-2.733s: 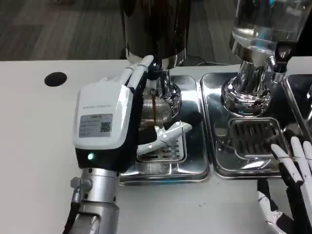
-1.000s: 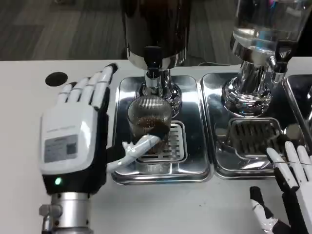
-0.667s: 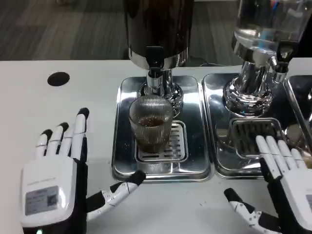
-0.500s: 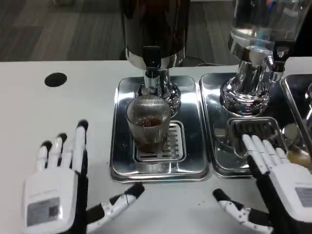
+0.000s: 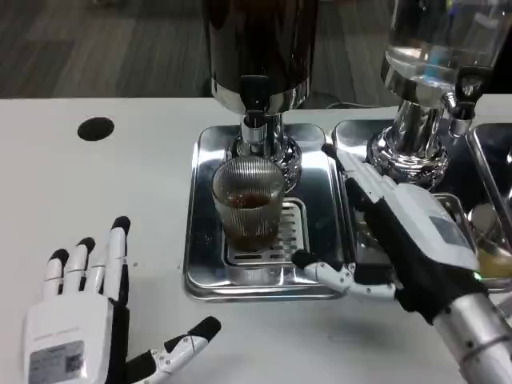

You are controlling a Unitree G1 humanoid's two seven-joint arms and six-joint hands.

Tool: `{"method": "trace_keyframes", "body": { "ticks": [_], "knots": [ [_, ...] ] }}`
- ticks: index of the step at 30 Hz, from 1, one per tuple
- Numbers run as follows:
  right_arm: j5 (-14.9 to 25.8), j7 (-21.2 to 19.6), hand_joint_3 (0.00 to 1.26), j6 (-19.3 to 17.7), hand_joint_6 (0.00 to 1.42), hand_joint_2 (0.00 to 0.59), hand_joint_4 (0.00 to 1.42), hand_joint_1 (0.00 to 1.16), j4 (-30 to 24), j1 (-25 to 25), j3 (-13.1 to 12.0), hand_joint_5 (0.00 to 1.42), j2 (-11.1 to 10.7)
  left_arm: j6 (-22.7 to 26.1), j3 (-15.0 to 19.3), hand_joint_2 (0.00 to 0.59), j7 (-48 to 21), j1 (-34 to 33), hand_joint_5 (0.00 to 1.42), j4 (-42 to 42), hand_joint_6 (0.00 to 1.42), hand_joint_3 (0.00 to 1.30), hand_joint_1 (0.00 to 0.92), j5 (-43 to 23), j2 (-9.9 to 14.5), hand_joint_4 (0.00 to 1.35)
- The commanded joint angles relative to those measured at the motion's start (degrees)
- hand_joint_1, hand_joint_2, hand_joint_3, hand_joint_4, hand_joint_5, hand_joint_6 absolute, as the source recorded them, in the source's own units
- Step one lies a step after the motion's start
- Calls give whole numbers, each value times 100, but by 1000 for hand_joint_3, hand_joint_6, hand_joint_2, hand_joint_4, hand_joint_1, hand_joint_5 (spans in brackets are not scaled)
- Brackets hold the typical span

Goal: Grasp the cup under the faucet to collect the drink, then remove the cup.

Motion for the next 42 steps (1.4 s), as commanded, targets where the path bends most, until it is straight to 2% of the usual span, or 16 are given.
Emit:
{"method": "trace_keyframes", "body": {
  "ticks": [1,5,11,13,16,22,30,36,38,42],
  "knots": [
    [395,226,0,113,0,177,0,652,618,-511,43,0,204,-7,81,47,133,123,68,79,35,0,0,-68,40,0],
    [676,344,0,129,0,175,0,648,1175,-943,115,0,406,-19,111,65,185,228,78,99,37,5,0,-100,69,0],
    [807,316,0,156,0,161,0,583,1703,-1376,209,0,646,-82,177,81,327,349,90,84,44,41,0,-157,103,0],
    [846,241,0,202,0,144,0,503,1900,-1516,206,0,760,-166,267,96,365,386,101,85,46,99,0,-284,122,0],
    [928,132,0,227,0,143,0,490,2142,-1659,156,0,924,-252,339,101,408,405,114,83,47,137,0,-384,134,0],
    [915,-9,0,246,0,143,0,485,2546,-1890,180,0,1100,-435,413,95,446,408,117,153,47,184,0,-491,170,0],
    [832,-192,0,187,0,144,0,495,3037,-2145,251,0,1182,-569,525,99,528,486,126,230,47,237,0,-628,178,0],
    [758,-350,0,131,0,158,0,572,3234,-2261,353,0,1231,-607,577,99,557,508,129,276,47,260,0,-669,170,0],
    [735,-470,0,98,0,161,0,624,3302,-2266,386,0,1269,-631,603,100,557,507,129,314,47,286,0,-683,159,0],
    [701,-608,0,53,0,165,0,656,3376,-2265,443,0,1301,-684,650,101,577,507,140,377,54,338,0,-730,141,0]
  ]
}}
